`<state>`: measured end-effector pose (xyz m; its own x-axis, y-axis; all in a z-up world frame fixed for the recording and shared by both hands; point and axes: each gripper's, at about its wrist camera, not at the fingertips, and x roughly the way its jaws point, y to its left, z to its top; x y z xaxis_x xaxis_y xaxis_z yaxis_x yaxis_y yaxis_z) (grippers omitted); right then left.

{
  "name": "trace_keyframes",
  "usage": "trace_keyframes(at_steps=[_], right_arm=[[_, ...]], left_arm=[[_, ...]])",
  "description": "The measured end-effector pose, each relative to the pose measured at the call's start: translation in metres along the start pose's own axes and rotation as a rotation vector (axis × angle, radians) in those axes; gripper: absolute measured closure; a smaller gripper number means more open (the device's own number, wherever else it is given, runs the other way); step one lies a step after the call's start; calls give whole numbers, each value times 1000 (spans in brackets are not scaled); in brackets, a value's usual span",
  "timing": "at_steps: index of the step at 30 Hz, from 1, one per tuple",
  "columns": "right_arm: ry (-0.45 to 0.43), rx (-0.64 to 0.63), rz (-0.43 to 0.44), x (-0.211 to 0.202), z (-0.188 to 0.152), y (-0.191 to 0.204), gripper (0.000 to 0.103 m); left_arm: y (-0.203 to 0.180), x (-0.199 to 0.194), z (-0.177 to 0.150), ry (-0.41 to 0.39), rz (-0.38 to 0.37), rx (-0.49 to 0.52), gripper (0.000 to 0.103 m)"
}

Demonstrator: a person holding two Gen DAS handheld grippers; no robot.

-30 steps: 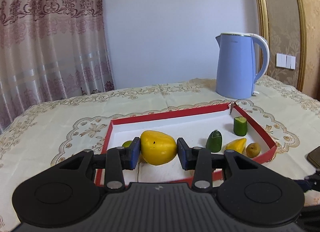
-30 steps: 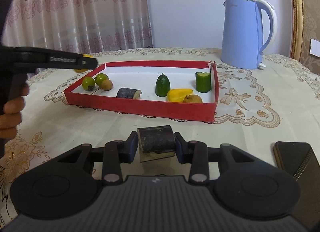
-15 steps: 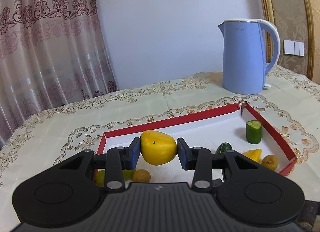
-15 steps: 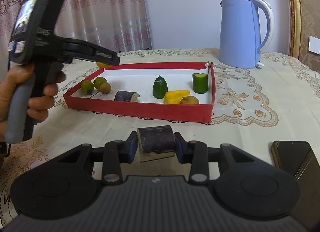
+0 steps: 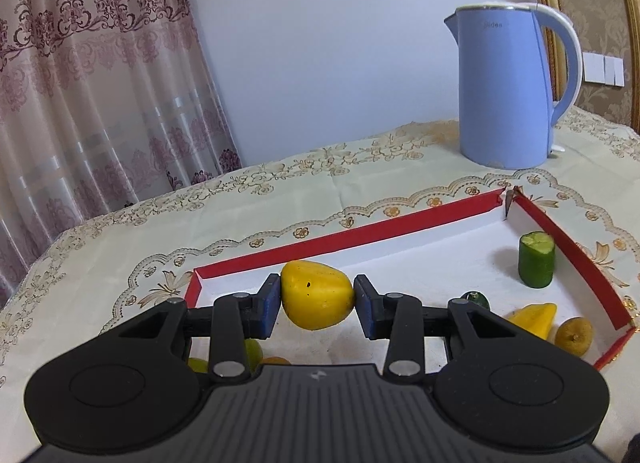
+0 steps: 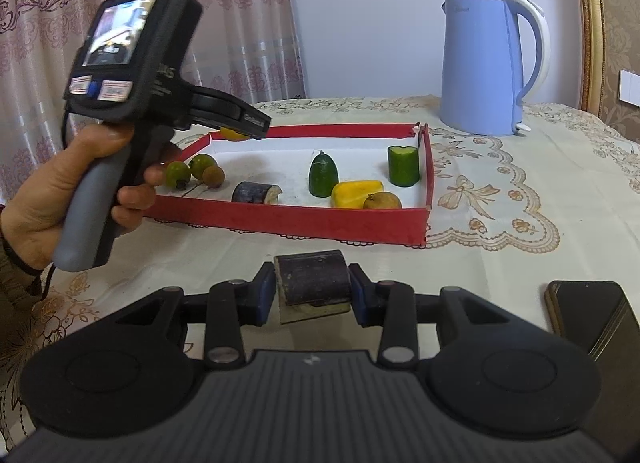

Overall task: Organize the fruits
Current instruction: 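Lower the yellow fruit into the tray and open the left tool, then withdraw the left tool from the tray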

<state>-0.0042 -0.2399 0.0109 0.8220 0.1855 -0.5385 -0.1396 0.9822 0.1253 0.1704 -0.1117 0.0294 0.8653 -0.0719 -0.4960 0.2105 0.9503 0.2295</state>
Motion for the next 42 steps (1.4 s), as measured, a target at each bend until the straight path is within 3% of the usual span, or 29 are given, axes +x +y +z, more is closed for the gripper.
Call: trace_keyframes(at_steps=[35, 40, 42], right_arm=[[-7, 15, 0, -3, -1, -3, 67], [-9, 14, 0, -3, -2, -2, 67], [-9, 12, -1, -3, -2, -1, 67]], left_arm=[[-6, 31, 4, 87, 55, 8, 63], [-6, 25, 3, 64, 83, 23, 43], [-5, 23, 3, 58, 85, 23, 41]])
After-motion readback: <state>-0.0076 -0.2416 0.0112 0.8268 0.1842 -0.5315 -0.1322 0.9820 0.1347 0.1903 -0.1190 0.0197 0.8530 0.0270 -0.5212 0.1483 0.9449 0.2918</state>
